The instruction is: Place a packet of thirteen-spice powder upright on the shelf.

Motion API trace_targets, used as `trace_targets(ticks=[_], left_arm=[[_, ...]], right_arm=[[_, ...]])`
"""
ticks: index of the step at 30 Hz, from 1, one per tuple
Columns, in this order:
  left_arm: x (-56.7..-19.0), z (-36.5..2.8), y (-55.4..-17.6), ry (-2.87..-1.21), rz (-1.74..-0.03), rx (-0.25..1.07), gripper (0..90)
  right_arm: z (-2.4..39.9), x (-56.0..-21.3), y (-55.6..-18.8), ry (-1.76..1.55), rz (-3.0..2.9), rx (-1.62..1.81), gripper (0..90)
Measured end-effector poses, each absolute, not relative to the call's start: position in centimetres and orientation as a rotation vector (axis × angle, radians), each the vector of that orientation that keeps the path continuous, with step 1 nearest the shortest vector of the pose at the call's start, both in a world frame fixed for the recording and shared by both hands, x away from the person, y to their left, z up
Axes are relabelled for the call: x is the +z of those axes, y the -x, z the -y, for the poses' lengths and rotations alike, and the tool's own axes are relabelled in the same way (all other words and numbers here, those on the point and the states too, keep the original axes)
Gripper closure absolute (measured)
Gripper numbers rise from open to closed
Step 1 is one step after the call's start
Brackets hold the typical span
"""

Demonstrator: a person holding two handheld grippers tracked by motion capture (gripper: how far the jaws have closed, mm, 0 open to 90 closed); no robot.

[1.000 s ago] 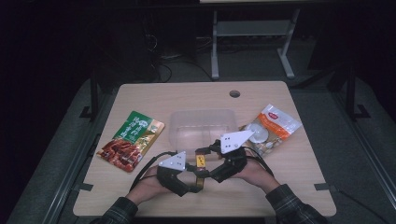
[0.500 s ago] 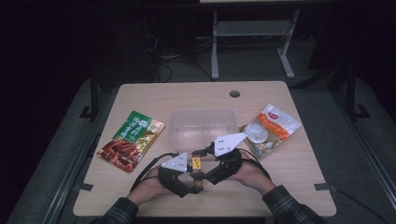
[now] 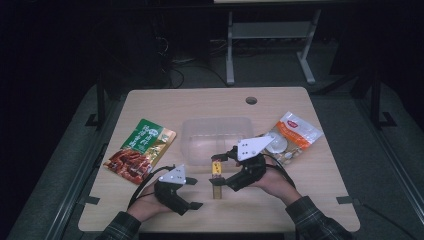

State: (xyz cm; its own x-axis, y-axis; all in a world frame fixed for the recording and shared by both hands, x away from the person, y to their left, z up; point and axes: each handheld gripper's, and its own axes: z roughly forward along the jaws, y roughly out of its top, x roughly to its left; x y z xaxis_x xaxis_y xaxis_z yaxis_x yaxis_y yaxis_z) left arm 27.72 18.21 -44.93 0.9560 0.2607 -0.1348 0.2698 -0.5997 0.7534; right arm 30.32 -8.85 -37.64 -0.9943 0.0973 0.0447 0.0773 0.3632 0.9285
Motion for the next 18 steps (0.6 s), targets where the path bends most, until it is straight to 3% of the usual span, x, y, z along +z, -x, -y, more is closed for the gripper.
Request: trace_targets(ticks=[18], left_arm=[[-45.4,-20.3,-26.6,-2.285,-0.483,0.068,17.4]], right_arm=[[10.1,-35.1,-32.3,-0.133,-2.536,1.734,30.4]])
